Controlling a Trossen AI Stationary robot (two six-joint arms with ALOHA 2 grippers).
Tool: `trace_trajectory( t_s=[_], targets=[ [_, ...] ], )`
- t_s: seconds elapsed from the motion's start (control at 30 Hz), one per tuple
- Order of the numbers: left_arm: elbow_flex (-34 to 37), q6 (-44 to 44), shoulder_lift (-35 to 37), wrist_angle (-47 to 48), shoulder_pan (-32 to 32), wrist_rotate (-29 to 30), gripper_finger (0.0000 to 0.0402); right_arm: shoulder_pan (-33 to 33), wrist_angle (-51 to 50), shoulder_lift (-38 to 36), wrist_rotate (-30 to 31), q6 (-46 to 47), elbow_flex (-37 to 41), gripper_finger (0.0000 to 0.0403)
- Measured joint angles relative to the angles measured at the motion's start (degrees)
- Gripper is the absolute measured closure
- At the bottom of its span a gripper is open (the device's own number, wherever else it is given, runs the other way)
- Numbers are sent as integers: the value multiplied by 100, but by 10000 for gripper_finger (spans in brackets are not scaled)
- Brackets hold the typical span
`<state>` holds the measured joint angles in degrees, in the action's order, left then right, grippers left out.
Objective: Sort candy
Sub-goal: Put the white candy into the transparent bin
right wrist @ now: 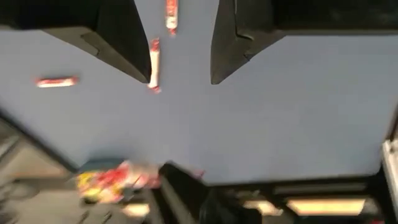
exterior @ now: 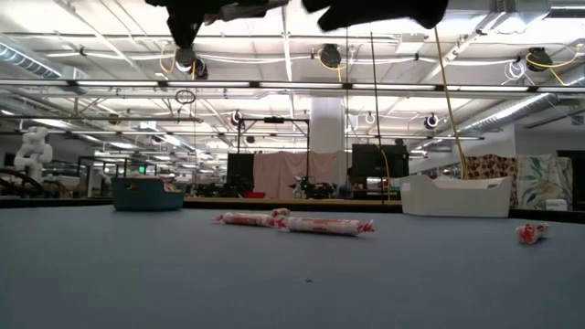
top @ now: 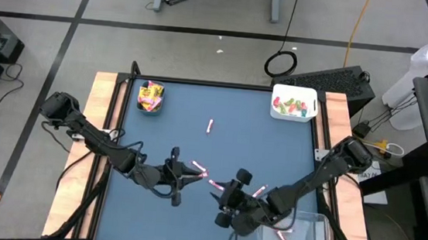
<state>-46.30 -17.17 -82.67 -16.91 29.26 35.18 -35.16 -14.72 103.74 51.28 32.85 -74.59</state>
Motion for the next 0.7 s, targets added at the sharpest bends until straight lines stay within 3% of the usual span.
trace_trajectory(
  t_s=[0.1,0.27,0.43,0.7],
  targets=[
    [0,532,0,-131,0,-247,347,172,-18,1,-536,-83,0,233],
    [0,1028,0,-198,0,-643,347,271,-6,0,-547,-287,0,205],
    [0,1063,0,-160,1,-1029,347,285,246,-15,-545,-787,0,193],
    [0,1063,0,241,0,-1141,347,562,860,-15,-1512,-1107,0,193]
  ],
)
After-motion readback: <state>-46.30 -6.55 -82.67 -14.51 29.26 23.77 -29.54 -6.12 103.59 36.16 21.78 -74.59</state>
